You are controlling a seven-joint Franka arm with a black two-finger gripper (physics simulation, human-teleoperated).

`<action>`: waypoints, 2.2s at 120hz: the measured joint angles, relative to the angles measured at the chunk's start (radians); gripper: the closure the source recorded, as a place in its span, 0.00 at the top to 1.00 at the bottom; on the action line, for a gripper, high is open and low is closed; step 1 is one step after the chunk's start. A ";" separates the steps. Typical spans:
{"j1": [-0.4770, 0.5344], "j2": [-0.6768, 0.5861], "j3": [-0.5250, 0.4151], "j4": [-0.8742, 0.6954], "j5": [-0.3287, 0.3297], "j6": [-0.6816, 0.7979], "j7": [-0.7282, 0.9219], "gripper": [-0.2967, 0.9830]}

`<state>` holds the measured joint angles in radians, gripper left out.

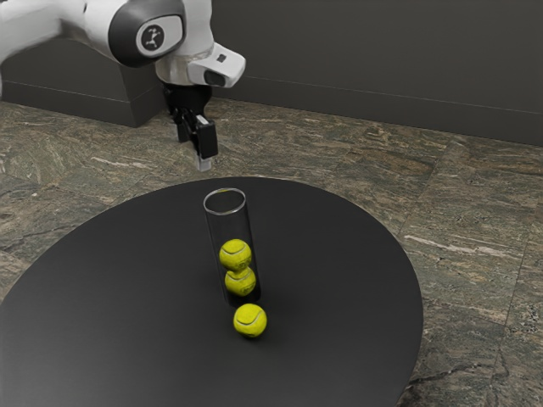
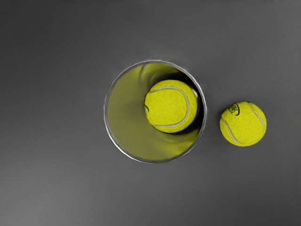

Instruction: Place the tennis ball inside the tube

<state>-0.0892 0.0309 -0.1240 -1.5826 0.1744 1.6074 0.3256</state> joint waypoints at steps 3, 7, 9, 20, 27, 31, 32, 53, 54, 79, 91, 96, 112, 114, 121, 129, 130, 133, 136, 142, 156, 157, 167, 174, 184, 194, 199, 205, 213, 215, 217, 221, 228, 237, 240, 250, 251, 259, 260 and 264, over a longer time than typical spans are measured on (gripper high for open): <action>0.000 -0.002 0.000 -0.003 -0.003 0.007 0.005 0.77; 0.000 -0.009 0.000 -0.013 -0.007 0.016 0.011 0.77; 0.001 -0.017 0.000 -0.026 -0.009 0.022 0.014 0.77; 0.008 -0.077 -0.001 -0.169 -0.040 0.080 0.029 0.77; 0.012 -0.087 -0.004 -0.223 -0.070 0.110 0.036 0.77; 0.013 -0.092 -0.007 -0.260 -0.097 0.123 0.039 0.77; 0.013 -0.093 -0.007 -0.269 -0.105 0.126 0.040 0.77; 0.009 -0.140 -0.019 -0.465 -0.237 0.223 0.046 0.77; 0.009 -0.142 -0.019 -0.479 -0.242 0.233 0.046 0.77; 0.013 -0.146 -0.030 -0.714 -0.368 0.541 0.047 0.77; 0.008 -0.119 -0.056 -0.769 -0.437 0.676 0.030 0.77; 0.004 -0.105 -0.061 -0.788 -0.456 0.721 0.017 0.77; 0.000 -0.028 -0.064 -0.828 -0.515 0.864 -0.022 0.77; 0.001 -0.019 -0.065 -0.829 -0.519 0.883 -0.026 0.77; 0.001 0.012 -0.065 -0.831 -0.534 0.942 -0.041 0.77; 0.006 0.054 -0.064 -0.832 -0.549 0.995 -0.056 0.77; 0.006 0.059 -0.064 -0.832 -0.550 1.001 -0.058 0.77; 0.009 0.072 -0.064 -0.832 -0.554 1.019 -0.063 0.77; 0.011 0.084 -0.064 -0.831 -0.558 1.036 -0.068 0.77; 0.013 0.105 -0.063 -0.826 -0.563 1.070 -0.077 0.77; 0.013 0.139 -0.064 -0.821 -0.570 1.129 -0.097 0.77; 0.013 0.142 -0.064 -0.821 -0.571 1.132 -0.098 0.76; 0.012 0.156 -0.064 -0.820 -0.573 1.157 -0.110 0.73; 0.011 0.158 -0.065 -0.819 -0.580 1.169 -0.117 0.69; 0.009 0.159 -0.065 -0.818 -0.588 1.181 -0.126 0.63; 0.005 0.160 -0.065 -0.818 -0.592 1.189 -0.133 0.58; 0.004 0.160 -0.065 -0.818 -0.593 1.192 -0.137 0.56; 0.003 0.160 -0.064 -0.819 -0.593 1.194 -0.141 0.53; 0.002 0.163 -0.064 -0.820 -0.592 1.195 -0.147 0.51; 0.003 0.167 -0.064 -0.820 -0.592 1.195 -0.148 0.51; 0.003 0.172 -0.064 -0.820 -0.592 1.195 -0.150 0.51; 0.004 0.178 -0.064 -0.819 -0.591 1.195 -0.153 0.51; 0.002 0.168 -0.065 -0.820 -0.590 1.195 -0.158 0.49; 0.002 0.116 -0.084 -0.821 -0.590 1.195 -0.161 0.48; 0.004 0.092 -0.095 -0.822 -0.589 1.195 -0.163 0.48; 0.007 -0.008 -0.131 -0.824 -0.584 1.195 -0.167 0.47; 0.007 -0.018 -0.134 -0.824 -0.584 1.195 -0.167 0.47; 0.000 -0.096 -0.150 -0.821 -0.579 1.196 -0.170 0.47; -0.001 -0.105 -0.151 -0.821 -0.577 1.196 -0.170 0.47; -0.003 -0.135 -0.154 -0.817 -0.568 1.196 -0.171 0.47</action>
<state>-0.0926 -0.1040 -0.2778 -2.3999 -0.3931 2.8033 0.1549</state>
